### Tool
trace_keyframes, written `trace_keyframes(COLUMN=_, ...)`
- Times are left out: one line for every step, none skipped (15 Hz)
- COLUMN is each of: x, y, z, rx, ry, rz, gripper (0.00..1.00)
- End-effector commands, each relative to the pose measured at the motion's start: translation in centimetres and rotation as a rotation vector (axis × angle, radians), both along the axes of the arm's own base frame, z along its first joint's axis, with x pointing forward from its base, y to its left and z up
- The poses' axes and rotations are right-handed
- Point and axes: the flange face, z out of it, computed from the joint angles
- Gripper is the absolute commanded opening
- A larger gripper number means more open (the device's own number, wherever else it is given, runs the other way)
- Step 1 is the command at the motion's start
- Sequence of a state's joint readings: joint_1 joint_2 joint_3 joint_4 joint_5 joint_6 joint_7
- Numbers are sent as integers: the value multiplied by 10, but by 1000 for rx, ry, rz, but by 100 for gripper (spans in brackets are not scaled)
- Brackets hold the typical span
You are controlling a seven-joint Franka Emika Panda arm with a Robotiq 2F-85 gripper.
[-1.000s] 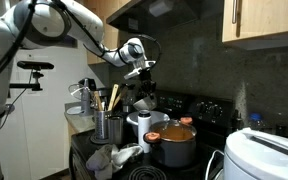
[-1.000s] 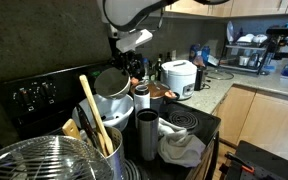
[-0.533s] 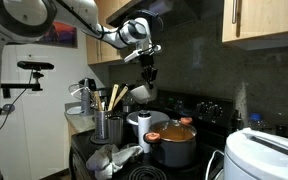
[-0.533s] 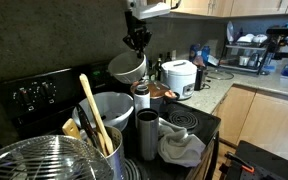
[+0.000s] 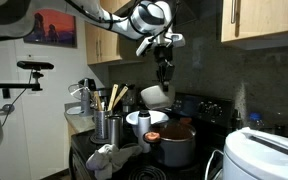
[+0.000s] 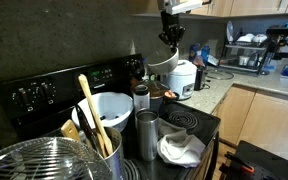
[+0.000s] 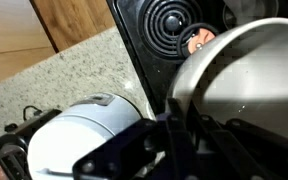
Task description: Pour the contents of the grey bowl into the big white bowl
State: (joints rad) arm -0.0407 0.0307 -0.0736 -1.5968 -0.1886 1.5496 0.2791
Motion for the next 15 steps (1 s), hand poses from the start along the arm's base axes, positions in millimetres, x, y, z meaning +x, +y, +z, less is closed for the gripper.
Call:
trace_keyframes(x=-39, y=-35, z=-18, rx=39, ry=55, rz=-79, gripper=5)
trace_keyframes(x=-48, y=-46, z=-29, rx=48, ry=73, rz=-107, gripper=5)
trace_keyframes(x=-57, y=-57, z=-36, rx=60, ry=89, rz=-127, gripper=5)
trace_keyframes(x=-65, y=-64, z=-43, rx=63, ry=103, rz=-152, gripper=5)
trace_keyframes(x=-74, y=-72, z=-49, rx=68, ry=114, rz=-173, gripper=5)
trace_keyframes(x=-84, y=-79, z=-53, rx=70, ry=124, rz=-195, gripper=5)
trace_keyframes(x=-93, y=-86, z=-58, rx=76, ry=132, rz=-217, gripper=5)
trace_keyframes(x=-102, y=-93, z=-62, rx=79, ry=138, rz=-239, gripper=5)
trace_keyframes(x=-111, y=-101, z=-64, rx=82, ry=144, rz=-257, gripper=5)
trace_keyframes(x=-119, y=-107, z=-68, rx=80, ry=149, rz=-279, gripper=5)
trace_keyframes(x=-127, y=-113, z=-71, rx=83, ry=154, rz=-295, gripper=5)
trace_keyframes(x=-132, y=-116, z=-78, rx=81, ry=163, rz=-313, gripper=5)
trace_keyframes(x=-137, y=-120, z=-86, rx=83, ry=170, rz=-327, gripper=5)
trace_keyframes(x=-142, y=-124, z=-94, rx=93, ry=177, rz=-336, gripper=5)
trace_keyframes(x=-146, y=-127, z=-103, rx=102, ry=182, rz=-344, gripper=5)
